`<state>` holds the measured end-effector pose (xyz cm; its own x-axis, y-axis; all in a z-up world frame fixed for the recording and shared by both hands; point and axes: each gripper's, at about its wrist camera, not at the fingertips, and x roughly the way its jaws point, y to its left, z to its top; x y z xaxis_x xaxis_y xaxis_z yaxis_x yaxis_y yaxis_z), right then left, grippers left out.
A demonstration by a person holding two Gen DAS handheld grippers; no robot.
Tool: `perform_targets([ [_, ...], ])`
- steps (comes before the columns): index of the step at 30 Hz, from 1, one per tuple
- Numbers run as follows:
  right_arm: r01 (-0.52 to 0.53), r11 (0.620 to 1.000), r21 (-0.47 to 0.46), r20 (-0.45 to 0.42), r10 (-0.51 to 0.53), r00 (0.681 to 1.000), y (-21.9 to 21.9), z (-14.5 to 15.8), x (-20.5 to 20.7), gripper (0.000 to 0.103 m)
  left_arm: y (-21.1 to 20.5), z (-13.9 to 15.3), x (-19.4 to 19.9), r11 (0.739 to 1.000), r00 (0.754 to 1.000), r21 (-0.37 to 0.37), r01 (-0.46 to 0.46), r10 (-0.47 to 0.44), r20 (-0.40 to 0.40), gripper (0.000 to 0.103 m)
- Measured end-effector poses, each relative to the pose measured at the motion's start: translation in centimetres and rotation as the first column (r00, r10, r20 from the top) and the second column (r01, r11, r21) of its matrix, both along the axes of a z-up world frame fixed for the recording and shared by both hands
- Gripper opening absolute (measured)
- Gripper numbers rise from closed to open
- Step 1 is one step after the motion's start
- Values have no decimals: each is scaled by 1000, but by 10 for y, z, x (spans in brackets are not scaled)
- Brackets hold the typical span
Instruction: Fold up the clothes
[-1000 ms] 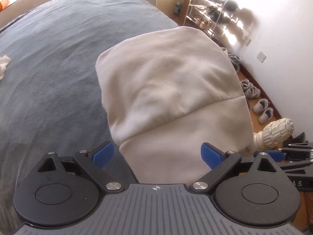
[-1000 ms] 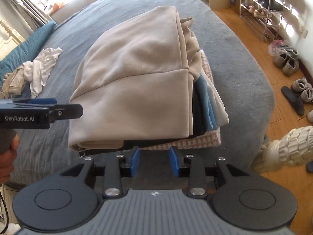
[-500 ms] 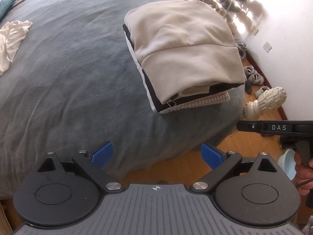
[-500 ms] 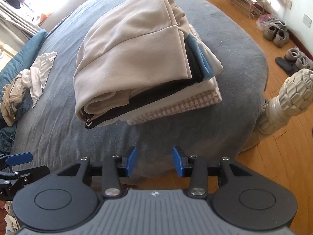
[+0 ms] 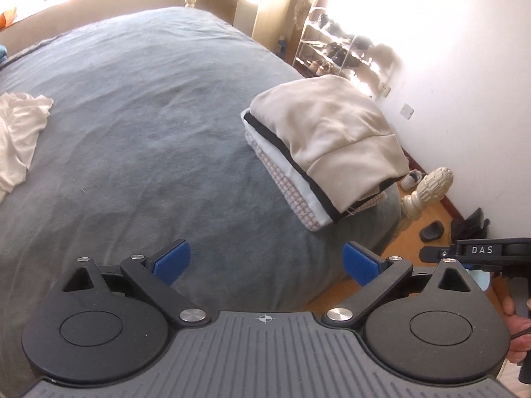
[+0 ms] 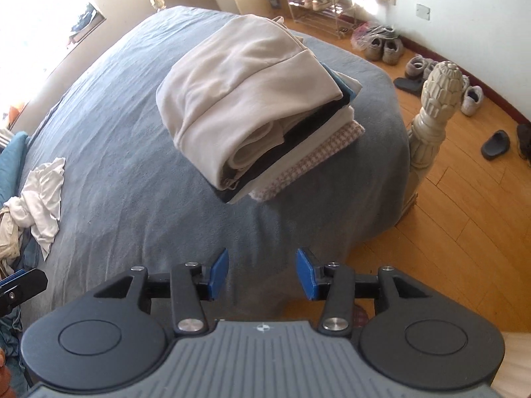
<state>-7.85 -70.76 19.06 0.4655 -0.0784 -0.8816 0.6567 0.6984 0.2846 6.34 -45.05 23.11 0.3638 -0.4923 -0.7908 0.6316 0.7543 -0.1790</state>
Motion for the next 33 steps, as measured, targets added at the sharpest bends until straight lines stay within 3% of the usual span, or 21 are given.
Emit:
perform_targets([
  [6,58,998,-32,22,-57,998,61,34,-7,54,28,31,-9,999,995,-28,23,-20,101,103],
  [10,56,992,-117,44,-51,998,78,54,-16,69,25,44,-31,999,986,-38,25,-19,164,103],
  [12,49,987,-153,55,-41,998,80,56,-21,70,22,49,-41,999,983,-40,25,-18,184,103],
  [19,57,984,-171,-13,-60,998,86,49,-40,72,10,46,-56,999,999,-23,-30,30,24,103],
  [27,104,972,-211,-40,-115,993,119,69,-60,78,15,53,-56,990,999,135,-34,30,31,103],
  [33,199,947,-252,-49,-218,975,169,83,-64,78,47,51,-51,981,998,183,60,-65,23,103],
])
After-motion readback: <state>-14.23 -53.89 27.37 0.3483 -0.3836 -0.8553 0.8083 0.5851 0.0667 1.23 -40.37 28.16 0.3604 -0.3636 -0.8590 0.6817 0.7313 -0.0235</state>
